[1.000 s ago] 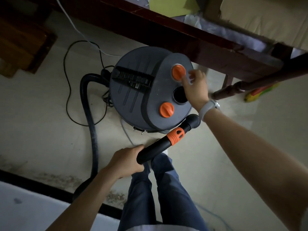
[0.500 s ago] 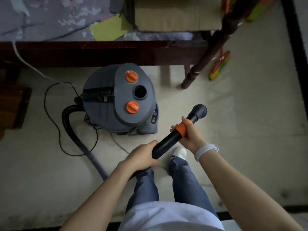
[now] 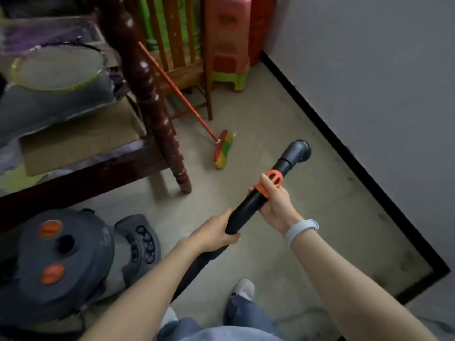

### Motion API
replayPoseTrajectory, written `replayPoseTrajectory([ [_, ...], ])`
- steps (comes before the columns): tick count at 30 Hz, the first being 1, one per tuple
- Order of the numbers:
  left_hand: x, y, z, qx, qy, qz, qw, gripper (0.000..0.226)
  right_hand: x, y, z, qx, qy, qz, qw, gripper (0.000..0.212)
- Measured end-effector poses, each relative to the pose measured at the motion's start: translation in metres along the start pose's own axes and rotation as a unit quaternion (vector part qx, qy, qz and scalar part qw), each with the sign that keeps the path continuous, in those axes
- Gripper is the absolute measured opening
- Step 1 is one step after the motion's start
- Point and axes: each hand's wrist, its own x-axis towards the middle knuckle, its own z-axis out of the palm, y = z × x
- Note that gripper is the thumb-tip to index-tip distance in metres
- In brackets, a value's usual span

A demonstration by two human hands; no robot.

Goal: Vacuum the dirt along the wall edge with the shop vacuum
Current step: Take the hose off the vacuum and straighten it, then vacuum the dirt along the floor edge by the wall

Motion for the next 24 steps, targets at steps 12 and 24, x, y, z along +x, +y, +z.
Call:
replayPoseTrajectory([
  [12, 0.181, 0.192, 0.003, -0.008, -0.004, 0.112, 0.994, 0.027, 0.081, -0.201, -0.085, 0.007, -0.017, -0.117, 0.993, 0.014],
  [24, 0.424, 0.323, -0.118, -0.045, 0.061, 0.125, 0.989, 0.034, 0.298, -0.421, -0.032, 0.004, 0.010, -0.072, 0.997, 0.020],
])
